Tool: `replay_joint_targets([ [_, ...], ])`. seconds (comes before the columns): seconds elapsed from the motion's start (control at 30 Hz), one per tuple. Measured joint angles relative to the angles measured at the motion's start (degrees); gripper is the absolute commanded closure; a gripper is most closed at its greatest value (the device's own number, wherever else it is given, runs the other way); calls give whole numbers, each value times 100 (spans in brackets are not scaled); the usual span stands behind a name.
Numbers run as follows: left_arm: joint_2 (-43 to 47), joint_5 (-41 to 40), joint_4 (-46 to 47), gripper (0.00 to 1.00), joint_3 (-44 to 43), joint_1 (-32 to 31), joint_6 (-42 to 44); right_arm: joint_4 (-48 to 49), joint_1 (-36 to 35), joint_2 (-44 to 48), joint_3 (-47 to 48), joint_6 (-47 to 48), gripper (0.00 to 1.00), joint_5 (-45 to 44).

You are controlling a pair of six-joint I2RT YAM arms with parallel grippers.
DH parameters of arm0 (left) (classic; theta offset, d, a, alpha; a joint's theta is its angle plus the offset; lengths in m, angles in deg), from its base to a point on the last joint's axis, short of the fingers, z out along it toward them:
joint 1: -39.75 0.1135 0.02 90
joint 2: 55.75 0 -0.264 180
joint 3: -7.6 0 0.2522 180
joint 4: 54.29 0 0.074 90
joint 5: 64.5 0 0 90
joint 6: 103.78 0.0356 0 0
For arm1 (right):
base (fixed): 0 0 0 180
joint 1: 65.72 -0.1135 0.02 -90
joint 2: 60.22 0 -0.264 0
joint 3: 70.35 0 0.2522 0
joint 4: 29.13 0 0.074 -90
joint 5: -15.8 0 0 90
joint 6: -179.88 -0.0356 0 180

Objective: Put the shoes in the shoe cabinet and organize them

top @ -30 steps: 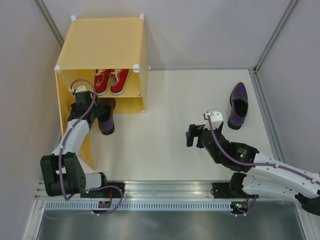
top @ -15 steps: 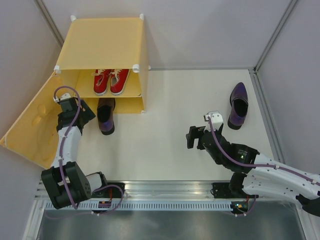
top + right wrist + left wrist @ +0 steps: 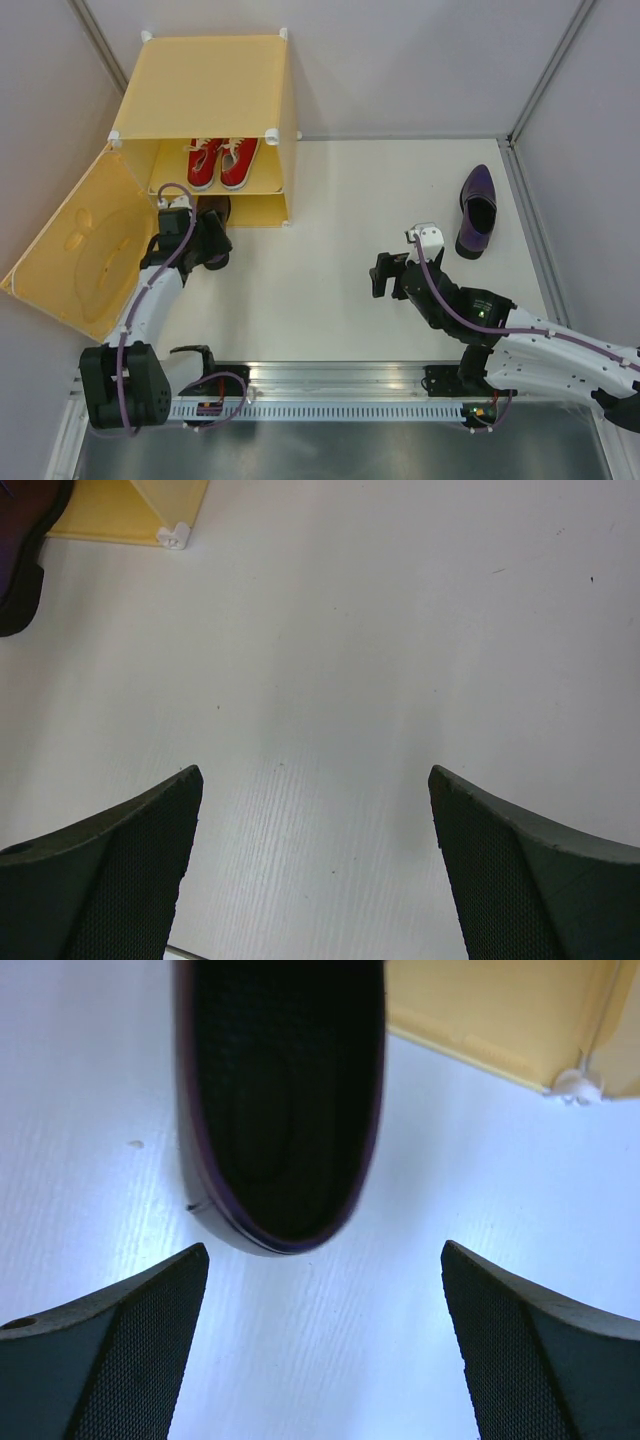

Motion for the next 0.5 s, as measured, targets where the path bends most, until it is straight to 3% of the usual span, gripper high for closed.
replay_joint_targets([
  [0.13, -46, -356, 157, 0, 103, -490, -87, 4, 0, 2, -4, 0, 3, 17],
  [0.33, -535, -1128, 715, 3, 356, -518, -273, -7, 0, 9, -39, 0, 3, 37],
  [0.5, -831, -1338, 1204, 14, 540, -544, -282, -20, 0, 31, -87, 2, 3, 37],
])
